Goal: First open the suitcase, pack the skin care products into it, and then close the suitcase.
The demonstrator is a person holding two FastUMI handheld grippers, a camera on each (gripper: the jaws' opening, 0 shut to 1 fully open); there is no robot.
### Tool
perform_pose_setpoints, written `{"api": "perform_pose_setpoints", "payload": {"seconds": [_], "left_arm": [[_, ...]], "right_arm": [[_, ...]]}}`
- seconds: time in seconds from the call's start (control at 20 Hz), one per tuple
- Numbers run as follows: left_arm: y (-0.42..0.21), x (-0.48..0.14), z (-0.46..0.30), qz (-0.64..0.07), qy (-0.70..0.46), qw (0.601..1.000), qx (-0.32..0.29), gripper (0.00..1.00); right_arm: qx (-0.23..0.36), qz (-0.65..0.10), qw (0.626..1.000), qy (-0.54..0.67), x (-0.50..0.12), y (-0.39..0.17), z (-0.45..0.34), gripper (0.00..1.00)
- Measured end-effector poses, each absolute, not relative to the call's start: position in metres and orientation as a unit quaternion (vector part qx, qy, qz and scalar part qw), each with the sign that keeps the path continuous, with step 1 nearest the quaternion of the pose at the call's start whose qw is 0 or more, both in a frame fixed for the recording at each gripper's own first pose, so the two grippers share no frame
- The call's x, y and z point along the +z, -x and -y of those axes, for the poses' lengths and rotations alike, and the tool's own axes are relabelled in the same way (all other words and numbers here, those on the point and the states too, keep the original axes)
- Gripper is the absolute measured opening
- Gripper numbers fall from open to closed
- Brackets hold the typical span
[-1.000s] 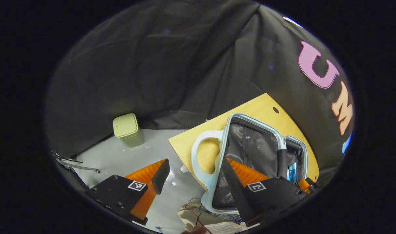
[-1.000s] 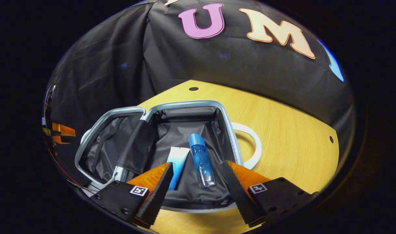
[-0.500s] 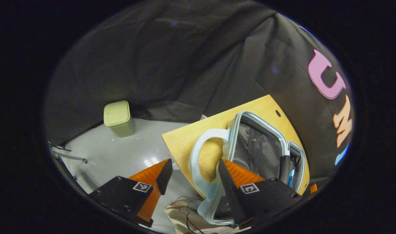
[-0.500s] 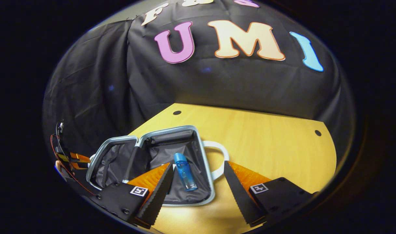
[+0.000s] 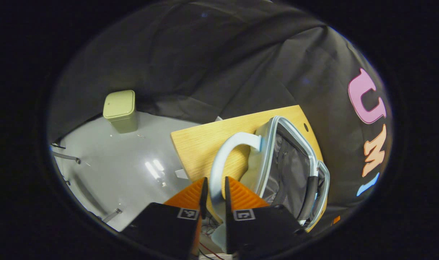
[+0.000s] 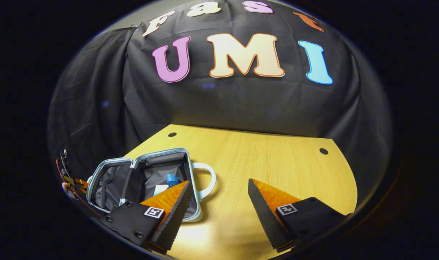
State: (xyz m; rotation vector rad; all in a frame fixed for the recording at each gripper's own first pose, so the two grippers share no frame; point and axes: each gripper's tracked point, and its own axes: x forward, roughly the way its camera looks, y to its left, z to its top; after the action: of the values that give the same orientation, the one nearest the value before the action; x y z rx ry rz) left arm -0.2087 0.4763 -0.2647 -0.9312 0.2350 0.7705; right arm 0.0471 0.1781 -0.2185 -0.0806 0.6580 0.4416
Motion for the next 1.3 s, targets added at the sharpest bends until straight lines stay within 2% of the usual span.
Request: {"api": "perform_pose_setpoints", "payload": {"seconds": [0.35, 0.5, 0.8, 1.3], "left_arm": [[0.21, -0.256, -0.474, -0.121, 0.429, 0.822, 0.355, 0.08], [0.213, -0.236, -0.468, -0.109, 0.412, 0.839, 0.339, 0.02], [0.214, -0.161, -0.45, -0.042, 0.402, 0.864, 0.3, 0.0], [0.182, -0.041, -0.38, -0.004, 0.303, 0.923, 0.235, 0.0]], "right_arm": [[0.202, -0.301, 0.93, 0.059, -0.207, -0.044, -0.161, 0.97], [0.194, -0.295, 0.933, 0.072, -0.205, -0.041, -0.15, 0.98], [0.189, -0.295, 0.934, 0.07, -0.211, -0.028, -0.135, 0.97], [0.171, -0.281, 0.942, 0.062, -0.2, -0.035, -0.097, 0.98]]}}
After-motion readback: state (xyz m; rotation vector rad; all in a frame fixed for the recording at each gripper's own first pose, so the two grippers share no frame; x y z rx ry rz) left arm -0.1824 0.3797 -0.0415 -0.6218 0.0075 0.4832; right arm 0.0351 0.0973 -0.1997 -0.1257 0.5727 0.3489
